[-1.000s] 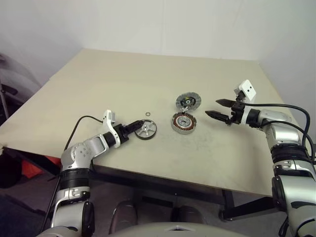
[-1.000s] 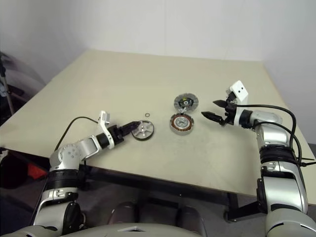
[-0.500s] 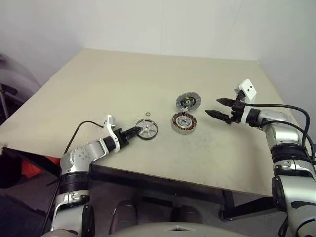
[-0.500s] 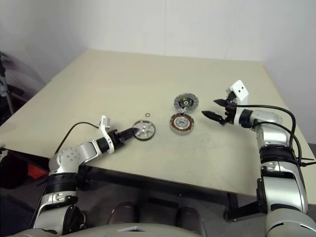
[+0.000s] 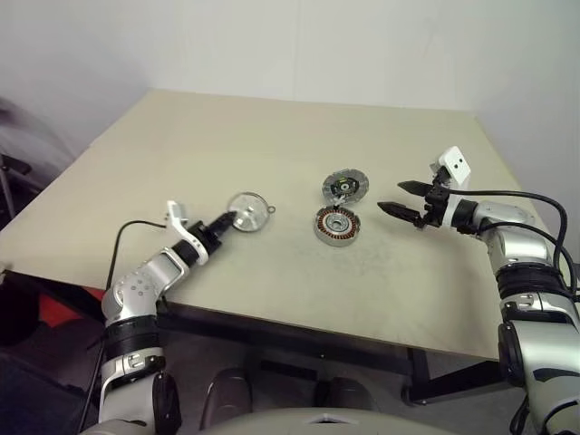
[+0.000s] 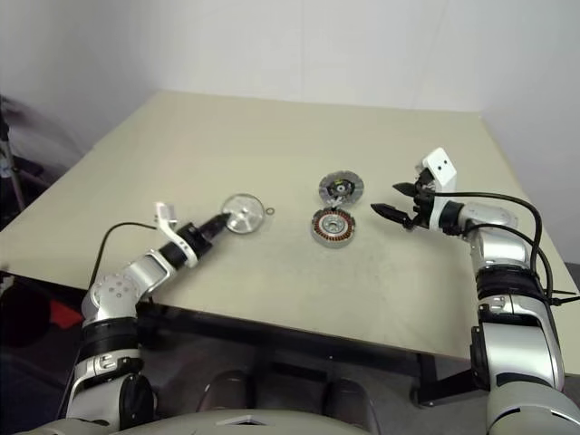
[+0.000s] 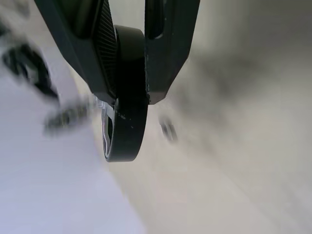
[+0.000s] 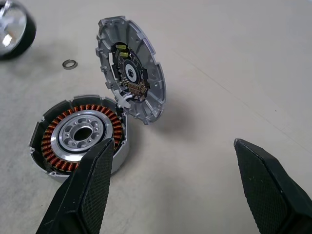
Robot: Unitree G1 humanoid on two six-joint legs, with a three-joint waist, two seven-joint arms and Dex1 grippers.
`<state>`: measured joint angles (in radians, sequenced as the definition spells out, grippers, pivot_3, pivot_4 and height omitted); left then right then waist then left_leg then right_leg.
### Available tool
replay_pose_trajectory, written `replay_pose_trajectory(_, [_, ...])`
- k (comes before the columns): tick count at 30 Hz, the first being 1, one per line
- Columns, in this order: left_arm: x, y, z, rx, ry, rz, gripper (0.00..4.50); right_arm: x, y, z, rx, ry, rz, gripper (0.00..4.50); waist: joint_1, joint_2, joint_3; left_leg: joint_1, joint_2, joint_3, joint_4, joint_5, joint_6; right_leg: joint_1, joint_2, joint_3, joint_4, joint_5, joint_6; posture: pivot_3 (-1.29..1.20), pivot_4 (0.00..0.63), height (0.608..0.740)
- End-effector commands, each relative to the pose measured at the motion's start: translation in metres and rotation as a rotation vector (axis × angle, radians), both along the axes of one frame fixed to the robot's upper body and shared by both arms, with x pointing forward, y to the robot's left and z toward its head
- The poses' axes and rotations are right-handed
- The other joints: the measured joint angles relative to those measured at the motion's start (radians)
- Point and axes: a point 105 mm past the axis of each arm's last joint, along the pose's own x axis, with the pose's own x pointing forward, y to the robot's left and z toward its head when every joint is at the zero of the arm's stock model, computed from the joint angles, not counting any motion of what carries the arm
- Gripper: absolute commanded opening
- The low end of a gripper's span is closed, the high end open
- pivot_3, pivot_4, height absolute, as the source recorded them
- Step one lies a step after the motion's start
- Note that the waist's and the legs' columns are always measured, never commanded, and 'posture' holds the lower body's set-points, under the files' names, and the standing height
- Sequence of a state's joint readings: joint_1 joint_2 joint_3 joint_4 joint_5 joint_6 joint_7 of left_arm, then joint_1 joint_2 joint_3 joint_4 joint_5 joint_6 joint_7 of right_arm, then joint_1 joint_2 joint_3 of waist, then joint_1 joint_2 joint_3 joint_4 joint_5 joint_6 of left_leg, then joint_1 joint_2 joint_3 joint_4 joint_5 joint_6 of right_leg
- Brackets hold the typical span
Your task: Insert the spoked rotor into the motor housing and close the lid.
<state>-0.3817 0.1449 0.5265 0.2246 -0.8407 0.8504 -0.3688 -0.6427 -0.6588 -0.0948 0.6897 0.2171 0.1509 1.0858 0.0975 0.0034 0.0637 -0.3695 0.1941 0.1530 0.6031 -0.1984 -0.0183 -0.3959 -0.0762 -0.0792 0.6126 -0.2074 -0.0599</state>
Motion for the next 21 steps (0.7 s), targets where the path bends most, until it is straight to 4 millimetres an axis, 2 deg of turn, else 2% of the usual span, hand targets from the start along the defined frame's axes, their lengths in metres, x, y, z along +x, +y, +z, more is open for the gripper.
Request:
replay_pose_trajectory(1, [0.012,0.031,0.007,-0.054,-0.011,0.185,0.46,0.005,0.004,0.018,-0.001,-0.067,0.016,4.43,0.000,0.000,0.000,0.000,0.000,0.000,0.000,0.000,0.000,0.000,0.000,0.000,-0.001,0.000,0.000,0.00,0.000,0.740])
replay_pose_trajectory(9, [0.017,0.052,-0.014,-0.034,0.103,0.310,0.46,0.006,0.005,0.017,-0.002,-0.067,0.015,4.43,0.005,0.000,0.000,-0.002,0.000,0.000,0.000,-0.002,0.004,0.001,0.000,-0.001,-0.005,0.000,0.000,0.00,0.000,0.740])
replay_pose_trajectory(14, [0.018,0.055,-0.014,-0.015,0.109,0.322,0.46,0.006,0.004,0.016,-0.006,-0.067,0.011,4.43,0.003,0.000,0.000,0.000,0.001,0.000,0.000,-0.002,0.003,0.002,0.000,-0.001,-0.004,0.000,0.000,0.00,0.000,0.740])
replay_pose_trajectory(20, [0.014,0.056,0.002,-0.011,0.078,0.284,2.37,0.007,0.004,0.017,-0.012,-0.075,0.001,4.43,0.002,0.000,0.000,0.000,0.001,0.000,0.000,-0.002,0.003,0.003,0.000,-0.001,-0.004,0.000,0.000,0.00,0.000,0.740])
replay_pose_trajectory(21, [0.010,0.050,0.007,-0.003,0.063,0.221,2.37,0.008,0.004,0.017,-0.013,-0.075,0.000,4.43,0.002,0.000,0.000,0.000,0.001,0.000,0.000,-0.002,0.003,0.002,0.000,-0.001,-0.004,0.000,0.000,0.00,0.000,0.740])
